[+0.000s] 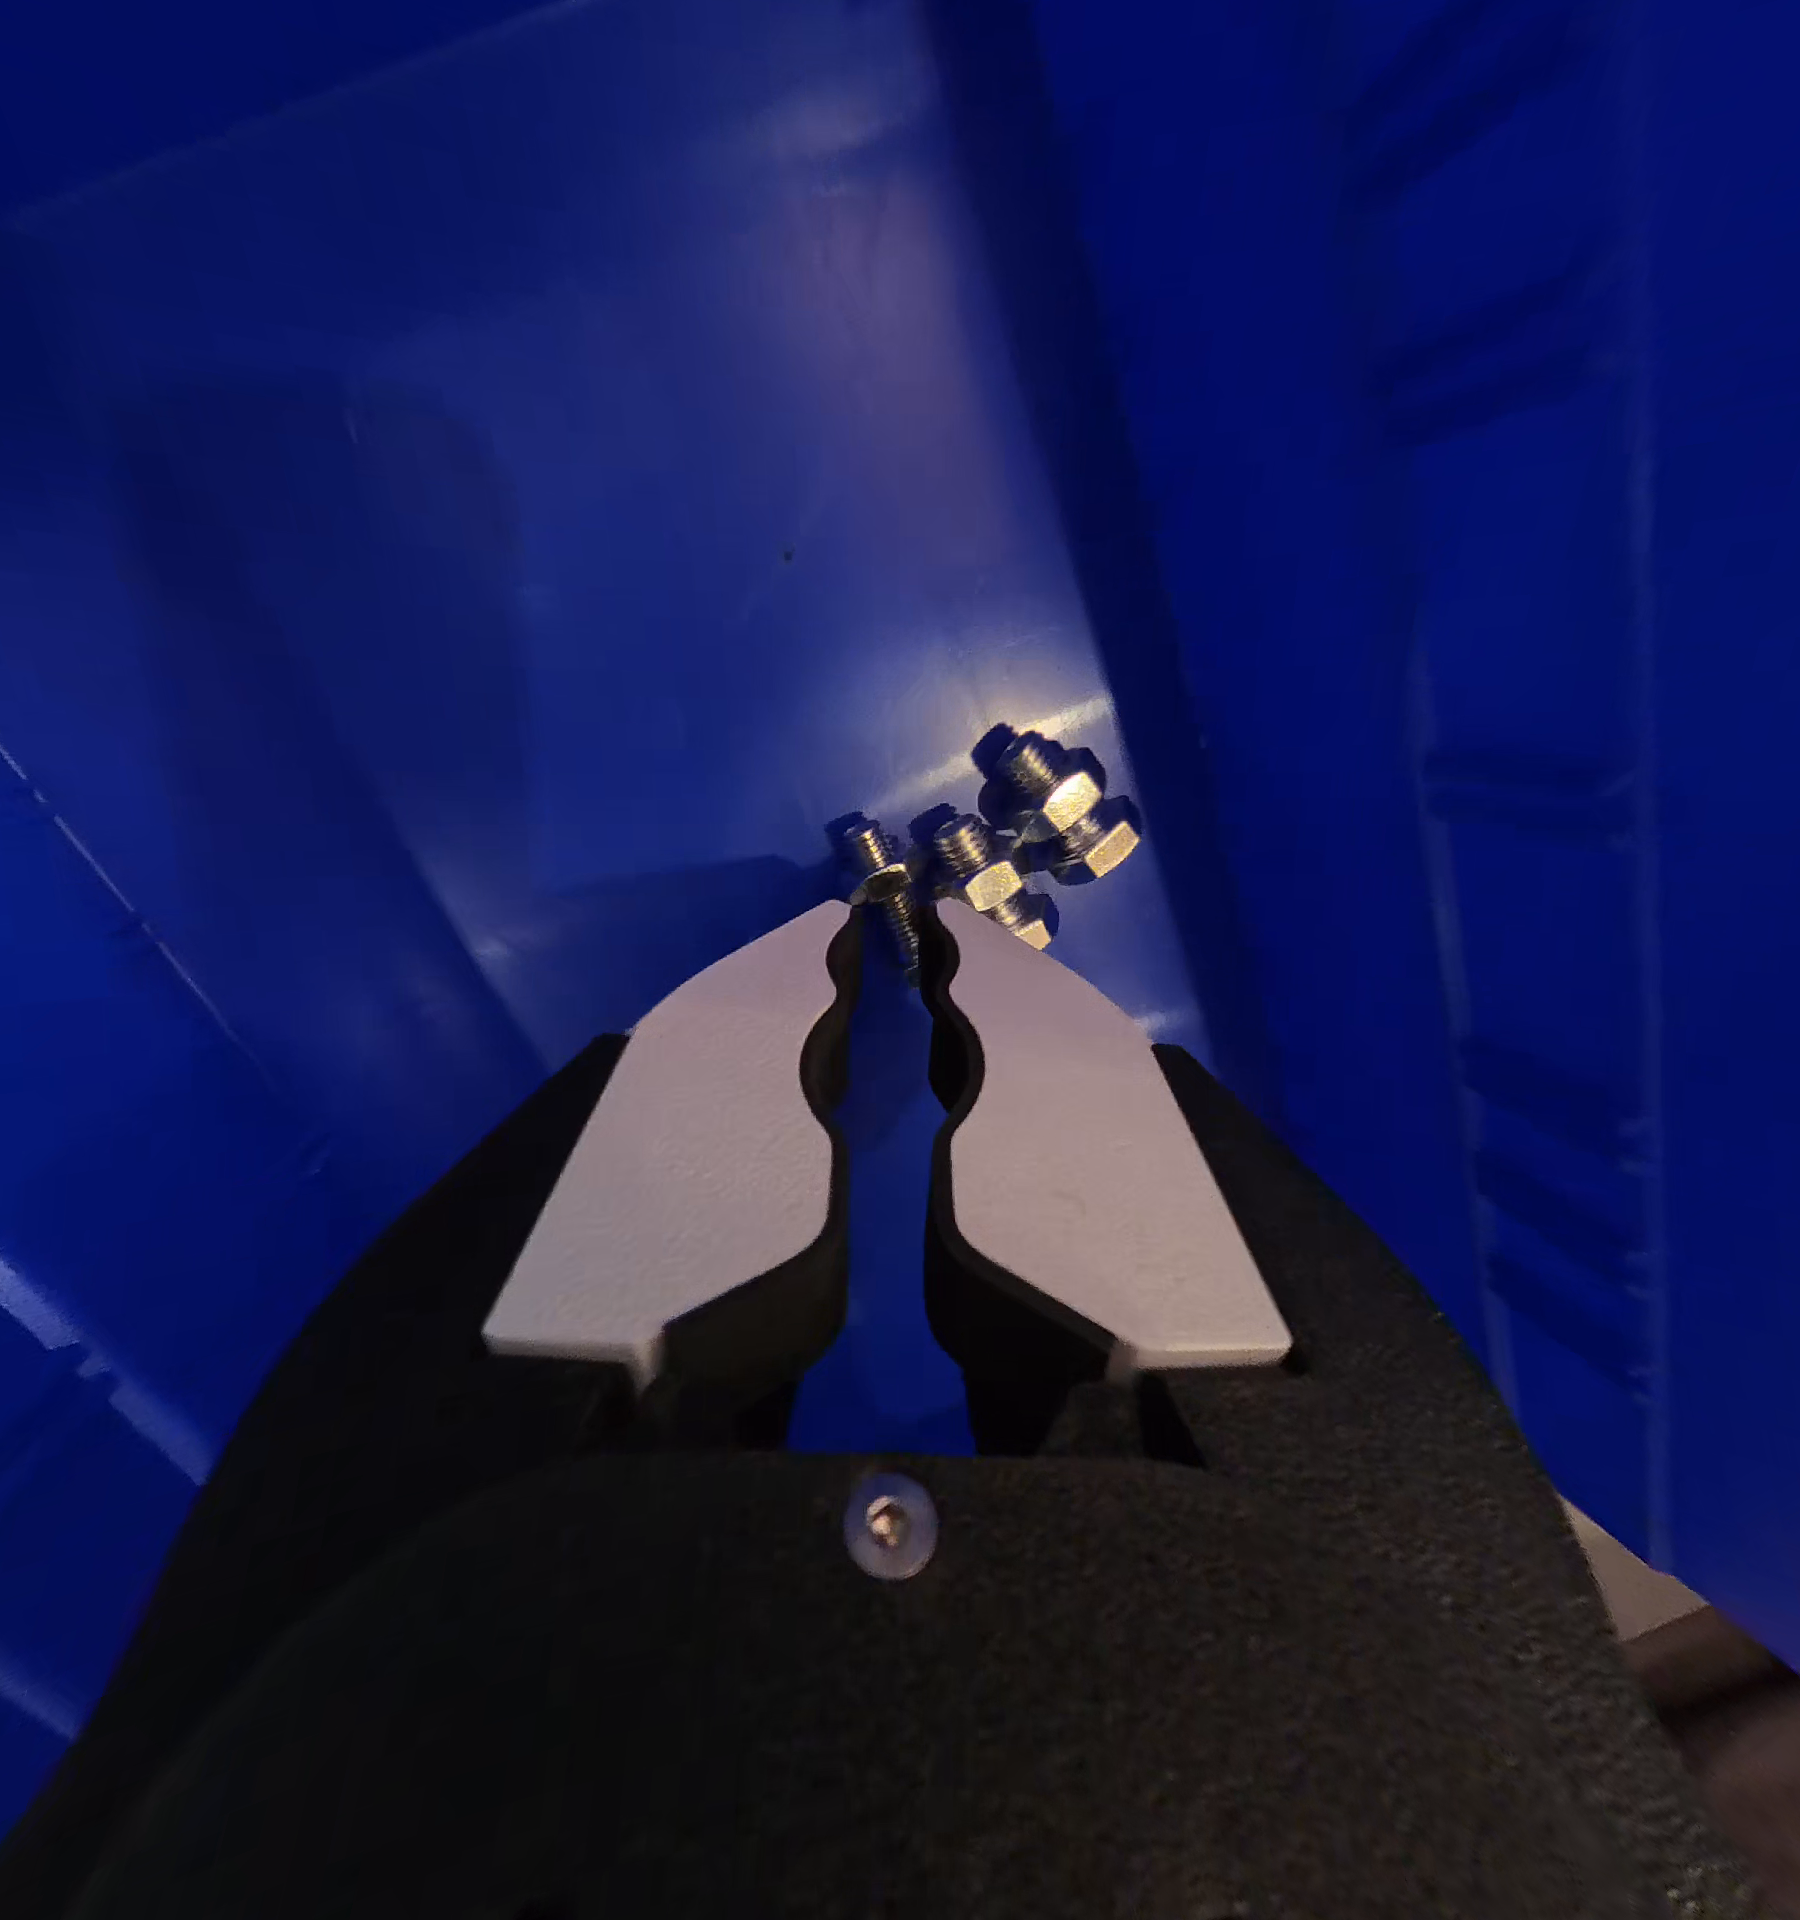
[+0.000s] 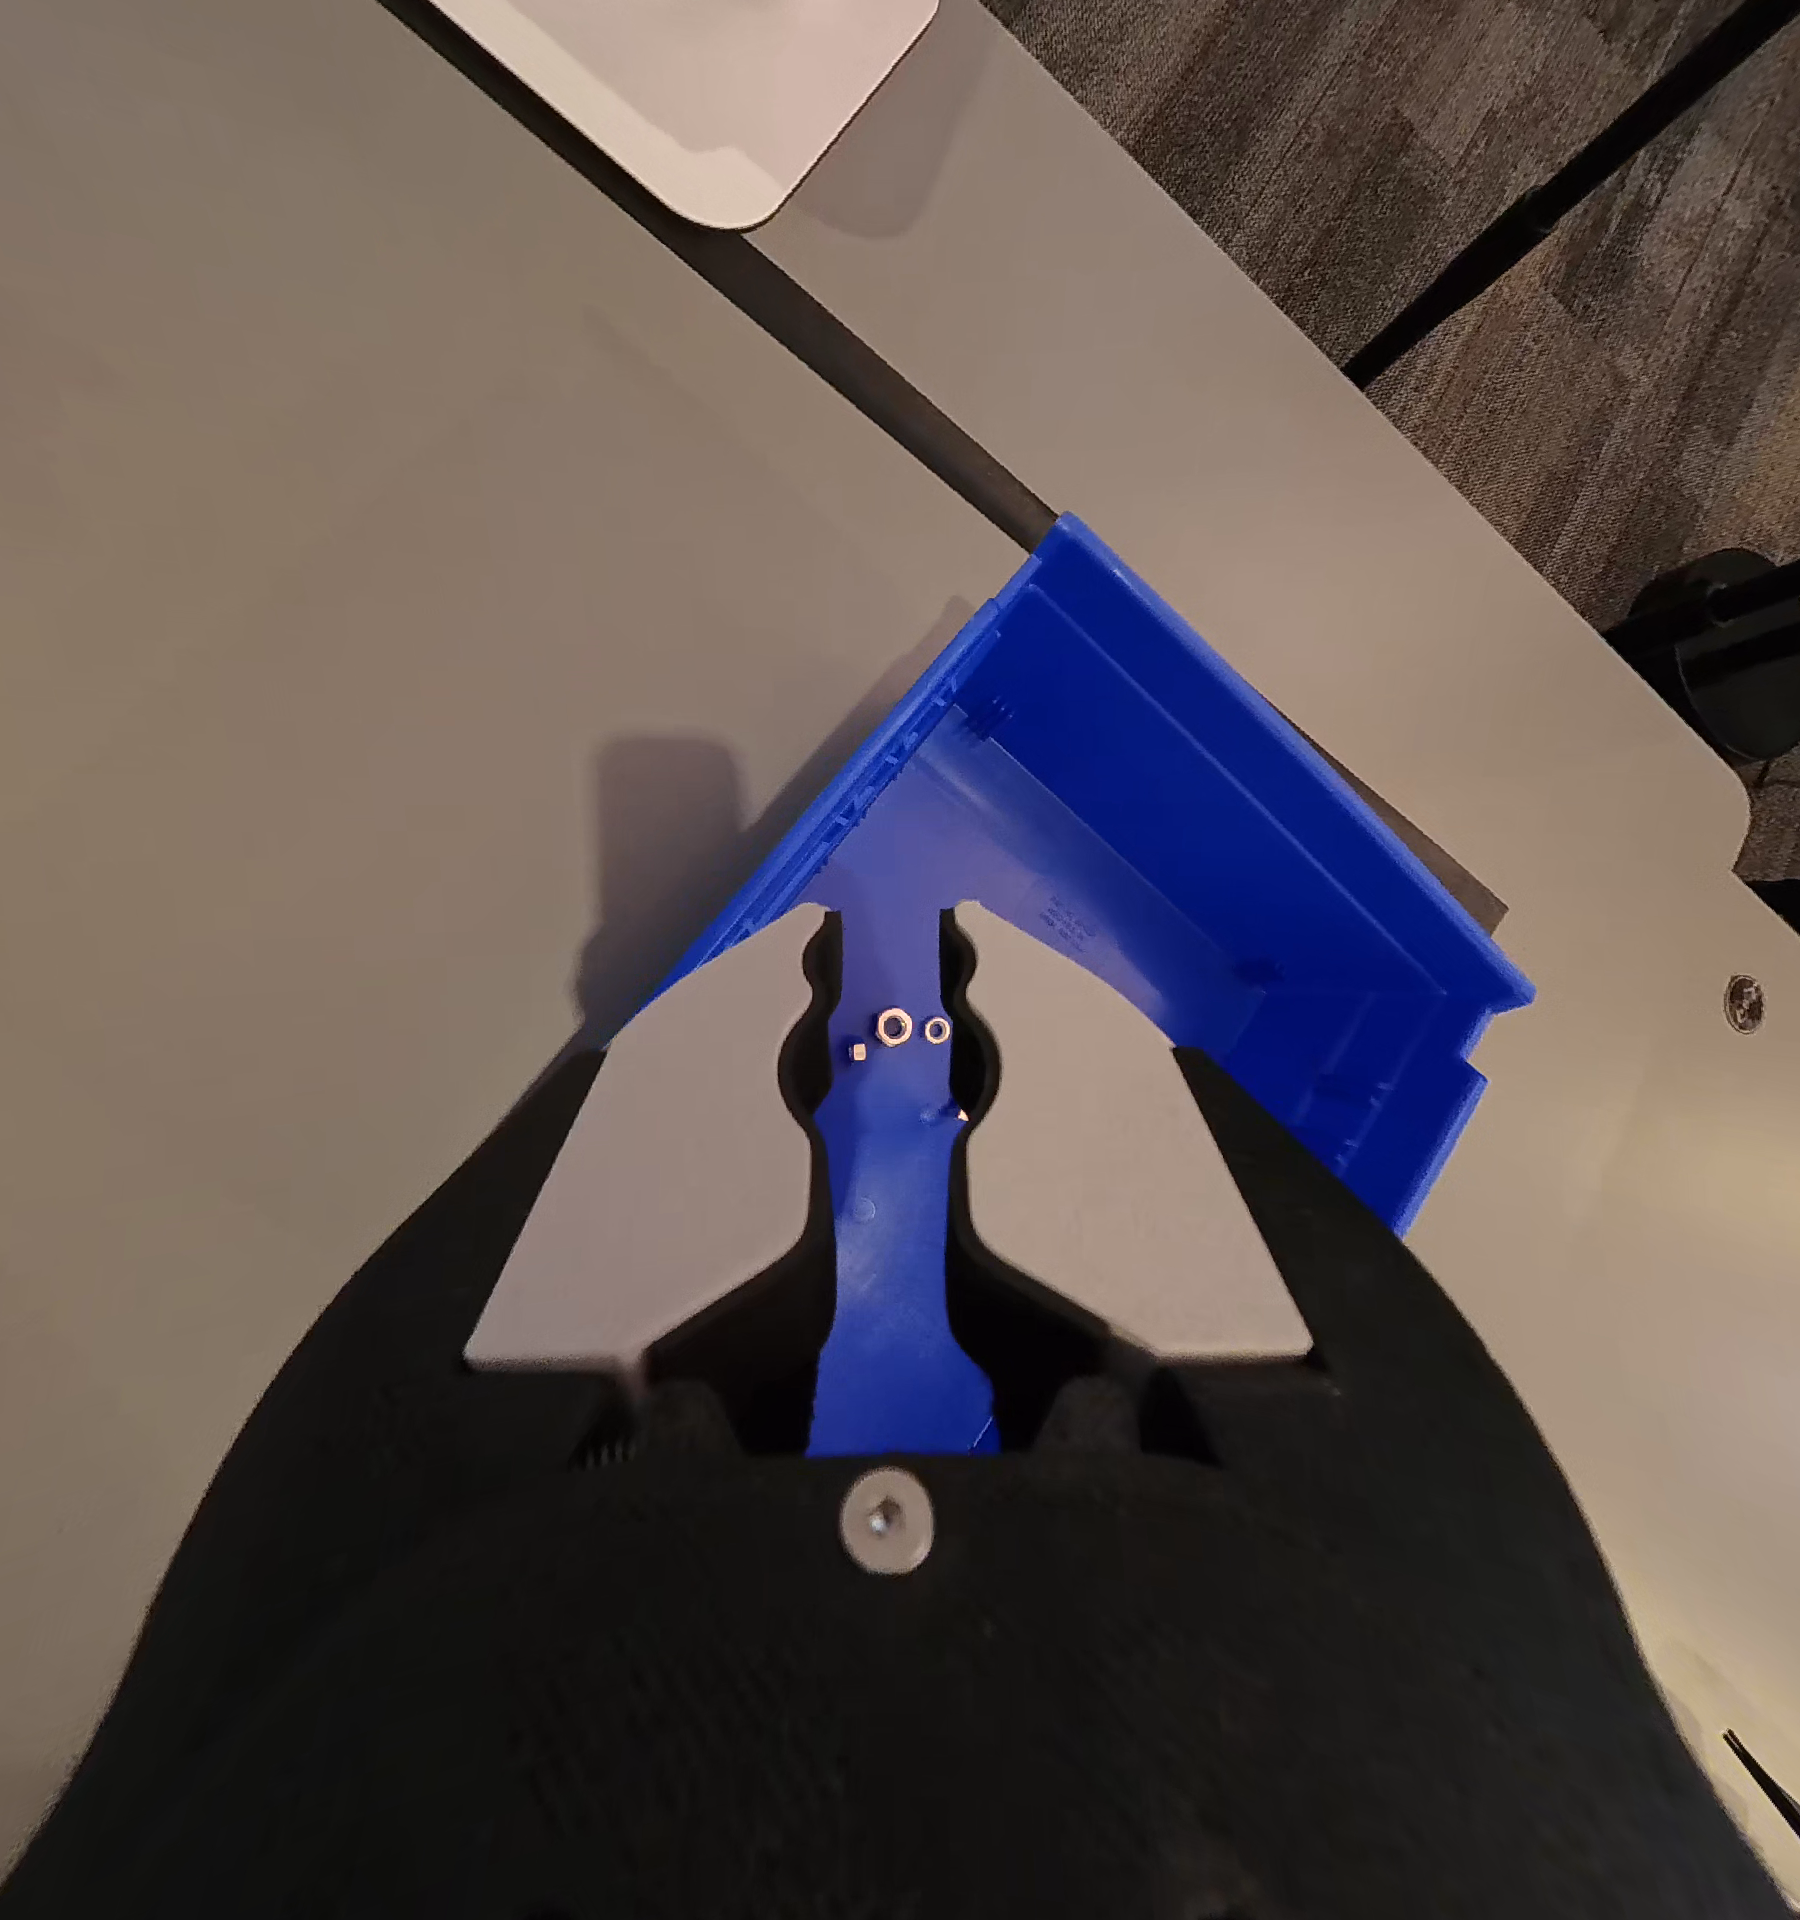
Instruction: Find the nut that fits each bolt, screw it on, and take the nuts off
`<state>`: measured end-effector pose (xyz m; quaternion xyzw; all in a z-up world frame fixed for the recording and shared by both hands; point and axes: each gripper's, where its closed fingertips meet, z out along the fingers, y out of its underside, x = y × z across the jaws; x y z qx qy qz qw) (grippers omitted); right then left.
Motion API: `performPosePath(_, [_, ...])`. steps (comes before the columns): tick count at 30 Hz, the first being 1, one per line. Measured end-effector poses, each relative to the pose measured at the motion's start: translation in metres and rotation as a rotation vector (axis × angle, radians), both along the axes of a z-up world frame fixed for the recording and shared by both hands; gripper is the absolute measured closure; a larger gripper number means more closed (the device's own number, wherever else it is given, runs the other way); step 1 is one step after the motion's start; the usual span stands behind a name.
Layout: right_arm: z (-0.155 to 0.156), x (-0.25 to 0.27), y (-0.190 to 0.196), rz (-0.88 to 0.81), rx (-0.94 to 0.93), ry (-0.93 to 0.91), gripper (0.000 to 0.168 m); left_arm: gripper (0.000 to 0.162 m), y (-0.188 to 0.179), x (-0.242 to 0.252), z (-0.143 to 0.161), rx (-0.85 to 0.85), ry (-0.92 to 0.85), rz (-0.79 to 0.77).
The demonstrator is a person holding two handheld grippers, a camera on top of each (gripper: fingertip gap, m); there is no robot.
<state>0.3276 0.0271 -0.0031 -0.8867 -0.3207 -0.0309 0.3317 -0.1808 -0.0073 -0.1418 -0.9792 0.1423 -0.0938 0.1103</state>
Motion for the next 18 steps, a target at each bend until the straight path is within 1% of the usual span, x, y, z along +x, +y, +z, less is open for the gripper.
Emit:
performPosePath(7, [-0.001, -0.002, -0.001, 0.003, -0.003, -0.01, 0.149, 0.152, -0.003, -0.001, -0.001, -0.028, 0.015, 0.026])
performPosePath(13, [-0.007, -0.003, -0.002, 0.013, -0.026, -0.031, 0.149, 0.152, -0.011, -0.018, -0.001, -0.064, 0.107, 0.061])
performPosePath(17, [-0.009, -0.005, -0.002, 0.019, -0.032, -0.039, 0.149, 0.152, -0.016, -0.017, -0.008, -0.1, 0.119, 0.012])
performPosePath(18, [-0.009, -0.006, -0.003, 0.021, -0.033, -0.04, 0.149, 0.153, -0.014, -0.017, -0.007, -0.086, 0.12, 0.012])
